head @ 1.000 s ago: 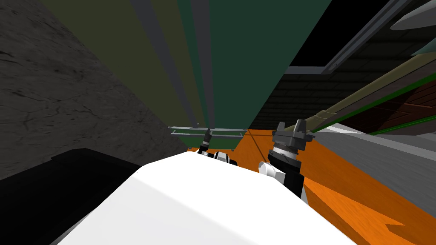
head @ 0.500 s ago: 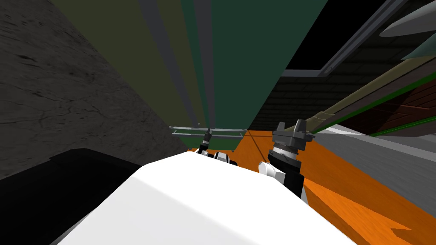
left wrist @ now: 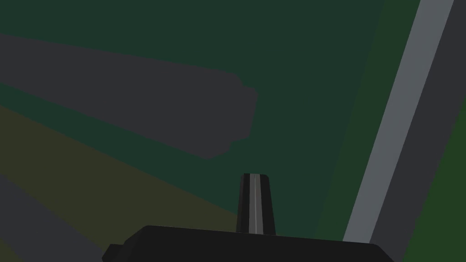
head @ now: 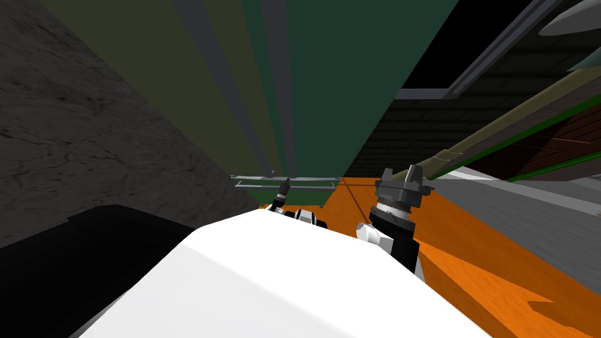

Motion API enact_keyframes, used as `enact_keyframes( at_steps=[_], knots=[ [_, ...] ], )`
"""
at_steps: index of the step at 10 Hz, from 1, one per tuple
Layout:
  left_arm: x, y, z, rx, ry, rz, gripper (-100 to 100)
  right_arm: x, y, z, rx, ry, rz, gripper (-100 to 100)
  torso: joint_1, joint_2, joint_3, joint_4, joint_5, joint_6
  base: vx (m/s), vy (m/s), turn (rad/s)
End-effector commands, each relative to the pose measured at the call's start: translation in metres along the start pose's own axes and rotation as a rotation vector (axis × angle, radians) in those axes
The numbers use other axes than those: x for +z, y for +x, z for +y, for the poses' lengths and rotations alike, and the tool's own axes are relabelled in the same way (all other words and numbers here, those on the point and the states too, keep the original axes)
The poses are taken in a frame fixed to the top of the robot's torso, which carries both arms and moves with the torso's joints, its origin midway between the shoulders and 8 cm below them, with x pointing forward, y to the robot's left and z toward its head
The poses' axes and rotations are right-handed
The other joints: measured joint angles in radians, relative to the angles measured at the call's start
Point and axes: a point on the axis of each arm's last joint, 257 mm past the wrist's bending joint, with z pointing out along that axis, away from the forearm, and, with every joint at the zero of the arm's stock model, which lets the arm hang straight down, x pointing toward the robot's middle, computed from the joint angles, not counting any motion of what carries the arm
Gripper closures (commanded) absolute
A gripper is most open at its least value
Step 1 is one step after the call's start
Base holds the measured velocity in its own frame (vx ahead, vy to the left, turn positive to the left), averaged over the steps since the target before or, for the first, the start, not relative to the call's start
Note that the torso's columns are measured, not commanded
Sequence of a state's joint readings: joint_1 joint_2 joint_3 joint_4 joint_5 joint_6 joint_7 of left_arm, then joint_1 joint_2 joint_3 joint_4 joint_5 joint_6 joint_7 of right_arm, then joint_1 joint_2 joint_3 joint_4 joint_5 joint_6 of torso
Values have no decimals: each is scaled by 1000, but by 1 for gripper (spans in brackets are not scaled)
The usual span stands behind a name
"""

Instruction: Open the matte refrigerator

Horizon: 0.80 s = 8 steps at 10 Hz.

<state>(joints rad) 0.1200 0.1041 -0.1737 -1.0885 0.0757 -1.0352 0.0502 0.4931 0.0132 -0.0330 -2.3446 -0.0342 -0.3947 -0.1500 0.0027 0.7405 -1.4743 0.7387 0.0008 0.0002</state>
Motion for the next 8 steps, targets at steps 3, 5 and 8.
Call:
enact_keyframes(
  at_steps=[3, 5, 8],
  knots=[
    [19, 8, 6, -103, -33, 34, -100, 0, 0, 0, 0, 0, 0, 0, -3, -3, -2, -1, -1, 0, -19, 108, -89],
    [27, 17, 7, -159, -42, 39, -100, 0, 0, 0, 0, 0, 0, 0, -3, -3, -2, -1, -1, 0, -24, 101, -81],
    [39, 21, 12, -223, -72, 68, -100, 0, 0, 0, 0, 0, 0, 0, 0, -5, -3, 2, -2, -1, -42, 102, -105]
  ],
)
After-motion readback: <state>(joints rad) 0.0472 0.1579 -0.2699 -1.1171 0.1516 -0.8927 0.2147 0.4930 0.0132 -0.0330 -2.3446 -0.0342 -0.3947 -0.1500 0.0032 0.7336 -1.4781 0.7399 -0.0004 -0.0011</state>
